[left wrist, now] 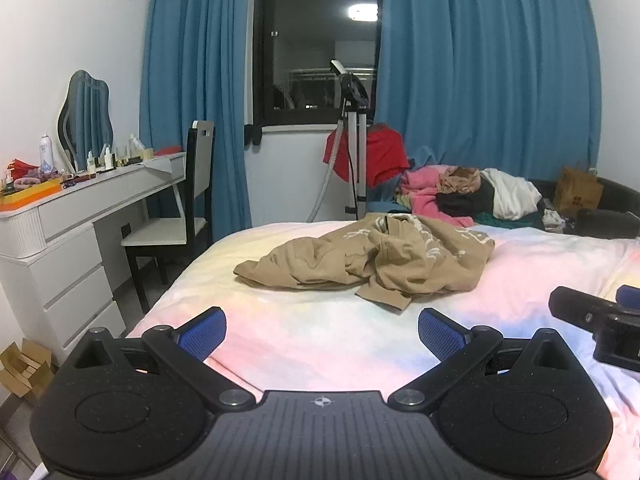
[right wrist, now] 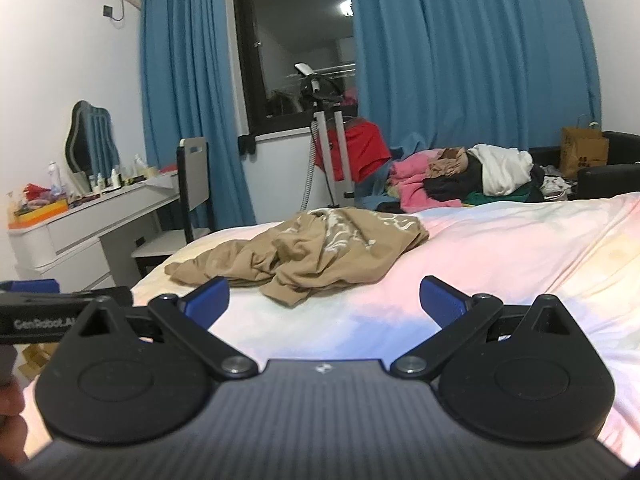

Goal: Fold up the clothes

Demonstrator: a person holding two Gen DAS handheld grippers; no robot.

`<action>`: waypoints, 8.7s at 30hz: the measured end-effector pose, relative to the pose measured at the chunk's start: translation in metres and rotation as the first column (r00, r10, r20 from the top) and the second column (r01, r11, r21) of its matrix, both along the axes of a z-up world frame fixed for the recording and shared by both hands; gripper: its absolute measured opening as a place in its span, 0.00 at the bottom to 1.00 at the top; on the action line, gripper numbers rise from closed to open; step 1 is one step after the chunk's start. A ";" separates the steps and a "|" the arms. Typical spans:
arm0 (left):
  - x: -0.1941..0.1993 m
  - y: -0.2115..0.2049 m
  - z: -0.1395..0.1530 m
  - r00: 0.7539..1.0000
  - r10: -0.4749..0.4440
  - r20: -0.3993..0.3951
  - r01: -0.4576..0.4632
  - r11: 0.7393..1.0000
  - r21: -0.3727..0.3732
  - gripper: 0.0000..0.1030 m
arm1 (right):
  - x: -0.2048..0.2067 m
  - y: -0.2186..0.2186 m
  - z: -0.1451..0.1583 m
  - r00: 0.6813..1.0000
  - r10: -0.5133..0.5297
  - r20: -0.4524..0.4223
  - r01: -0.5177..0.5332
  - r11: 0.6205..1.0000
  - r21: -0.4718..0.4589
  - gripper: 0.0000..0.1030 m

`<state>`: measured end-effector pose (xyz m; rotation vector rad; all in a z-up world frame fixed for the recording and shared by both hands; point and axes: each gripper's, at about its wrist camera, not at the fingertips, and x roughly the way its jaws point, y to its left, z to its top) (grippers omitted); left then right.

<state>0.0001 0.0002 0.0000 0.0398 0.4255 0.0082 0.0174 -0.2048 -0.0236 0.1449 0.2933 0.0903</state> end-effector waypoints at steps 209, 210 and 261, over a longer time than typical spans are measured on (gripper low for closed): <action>0.086 -0.014 -0.150 0.821 -0.539 -0.187 0.427 0.364 0.827 0.53 | 0.098 -0.069 -0.052 0.953 0.048 -0.300 0.080 0.912 0.401 0.13; 0.087 -0.018 -0.151 0.828 -0.537 -0.165 0.402 0.360 0.842 0.53 | 0.098 -0.069 -0.052 0.953 0.046 -0.300 0.081 0.914 0.398 0.13; -0.062 0.043 0.406 0.776 -0.145 0.614 0.235 0.970 -0.068 0.07 | -0.107 -0.048 0.367 0.827 0.008 0.563 -0.062 0.995 0.077 0.13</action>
